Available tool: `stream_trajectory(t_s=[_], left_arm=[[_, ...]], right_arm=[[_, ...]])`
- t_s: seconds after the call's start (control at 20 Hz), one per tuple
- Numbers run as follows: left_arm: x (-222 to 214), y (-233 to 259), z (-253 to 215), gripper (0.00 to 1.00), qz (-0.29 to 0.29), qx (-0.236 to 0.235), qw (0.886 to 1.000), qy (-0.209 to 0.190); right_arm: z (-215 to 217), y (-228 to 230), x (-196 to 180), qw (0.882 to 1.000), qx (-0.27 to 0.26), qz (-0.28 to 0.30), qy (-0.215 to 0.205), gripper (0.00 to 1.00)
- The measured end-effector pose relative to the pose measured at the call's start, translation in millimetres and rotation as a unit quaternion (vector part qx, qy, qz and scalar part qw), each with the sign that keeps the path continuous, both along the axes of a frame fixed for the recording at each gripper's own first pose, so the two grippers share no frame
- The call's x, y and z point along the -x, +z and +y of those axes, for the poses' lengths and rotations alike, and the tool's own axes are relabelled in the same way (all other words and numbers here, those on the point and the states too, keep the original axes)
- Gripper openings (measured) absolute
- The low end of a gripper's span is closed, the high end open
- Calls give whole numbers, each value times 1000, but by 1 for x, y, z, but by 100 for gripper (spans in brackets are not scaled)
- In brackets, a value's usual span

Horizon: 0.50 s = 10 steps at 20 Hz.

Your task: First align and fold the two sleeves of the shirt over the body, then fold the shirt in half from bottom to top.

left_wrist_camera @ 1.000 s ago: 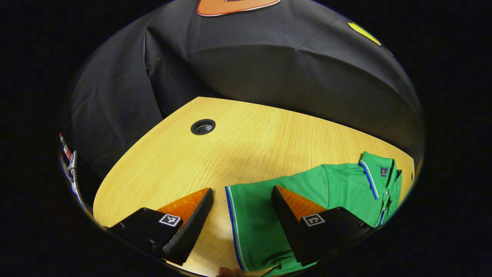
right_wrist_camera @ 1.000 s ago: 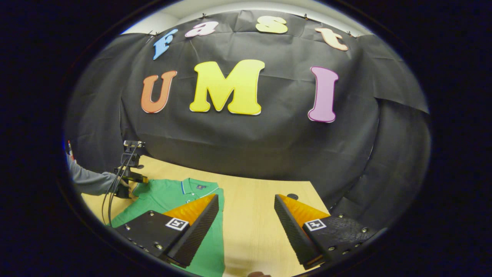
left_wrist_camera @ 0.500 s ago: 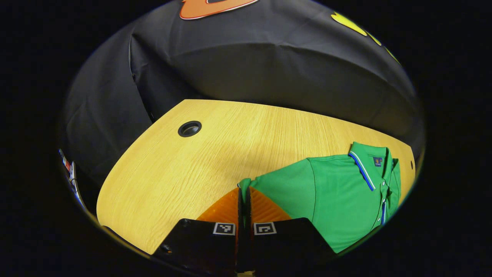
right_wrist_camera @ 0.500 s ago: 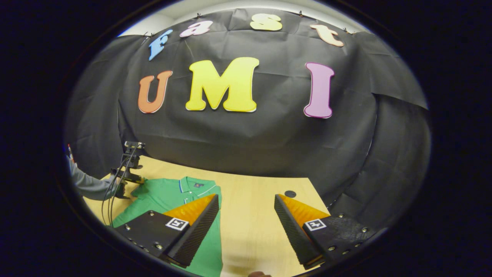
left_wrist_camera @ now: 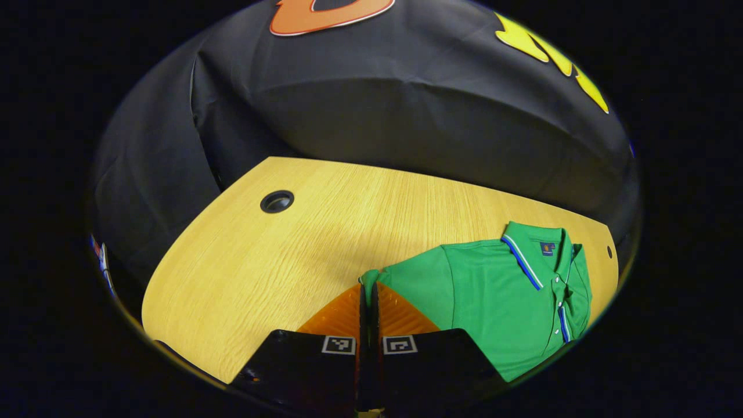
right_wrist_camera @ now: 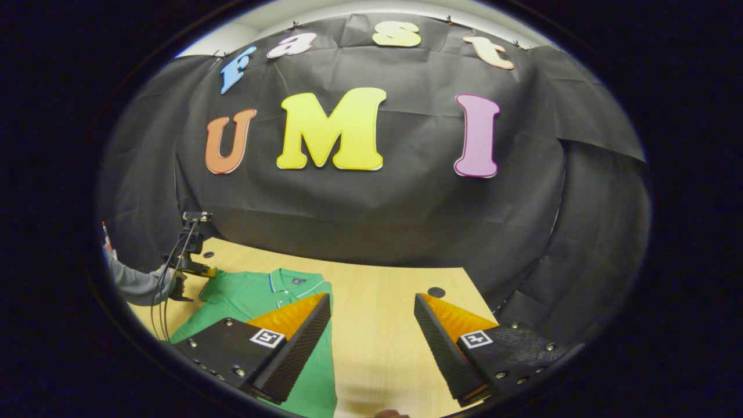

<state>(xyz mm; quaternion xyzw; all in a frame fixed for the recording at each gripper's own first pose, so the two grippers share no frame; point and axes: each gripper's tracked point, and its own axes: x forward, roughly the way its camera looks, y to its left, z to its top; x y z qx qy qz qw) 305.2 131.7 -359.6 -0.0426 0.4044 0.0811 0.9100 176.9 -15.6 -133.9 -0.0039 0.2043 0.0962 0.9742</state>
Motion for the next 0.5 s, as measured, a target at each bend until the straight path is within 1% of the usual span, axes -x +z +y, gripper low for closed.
stream_trajectory(t_s=[0.25, 0.5], left_arm=[[-7, 28, -33, 3, -30, 4, 999, -38], [-3, 49, -86, 3, -49, 22, 995, -88]], right_arm=[[2, 5, 1, 1000, -1, -4, -1, 94], [2, 5, 2, 1000, -6, -5, -2, 94]])
